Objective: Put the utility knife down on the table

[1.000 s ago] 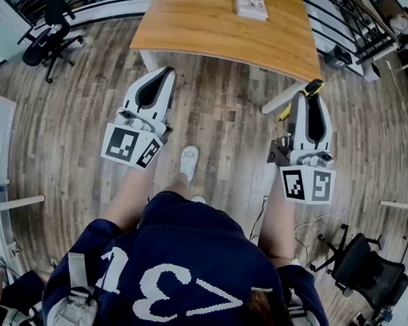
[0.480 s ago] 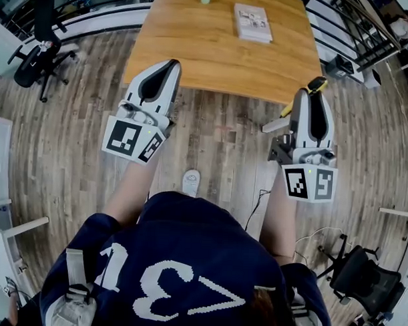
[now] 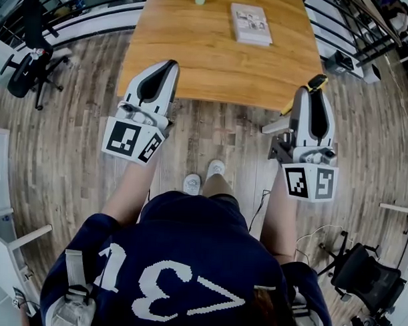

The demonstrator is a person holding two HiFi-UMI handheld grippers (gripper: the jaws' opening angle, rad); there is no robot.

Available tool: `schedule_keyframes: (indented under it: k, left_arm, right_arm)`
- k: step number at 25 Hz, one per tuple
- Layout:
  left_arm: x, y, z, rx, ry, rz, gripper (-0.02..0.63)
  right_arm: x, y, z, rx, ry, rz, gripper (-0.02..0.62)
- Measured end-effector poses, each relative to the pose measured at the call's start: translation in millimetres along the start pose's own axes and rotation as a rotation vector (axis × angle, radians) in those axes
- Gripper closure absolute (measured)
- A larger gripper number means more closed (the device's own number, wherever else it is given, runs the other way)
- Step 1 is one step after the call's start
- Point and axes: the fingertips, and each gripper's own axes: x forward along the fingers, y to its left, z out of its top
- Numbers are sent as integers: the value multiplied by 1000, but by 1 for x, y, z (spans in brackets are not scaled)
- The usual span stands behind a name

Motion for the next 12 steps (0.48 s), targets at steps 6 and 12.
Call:
schedule_keyframes:
  k: [6, 12]
  left_arm:
    - [24, 18, -13, 3, 8, 24, 588]
    - [73, 41, -22, 15, 5, 68, 588]
  right_arm:
    - [31, -14, -12, 15, -27, 29, 471]
    - [86, -46, -26, 31, -35, 75, 471]
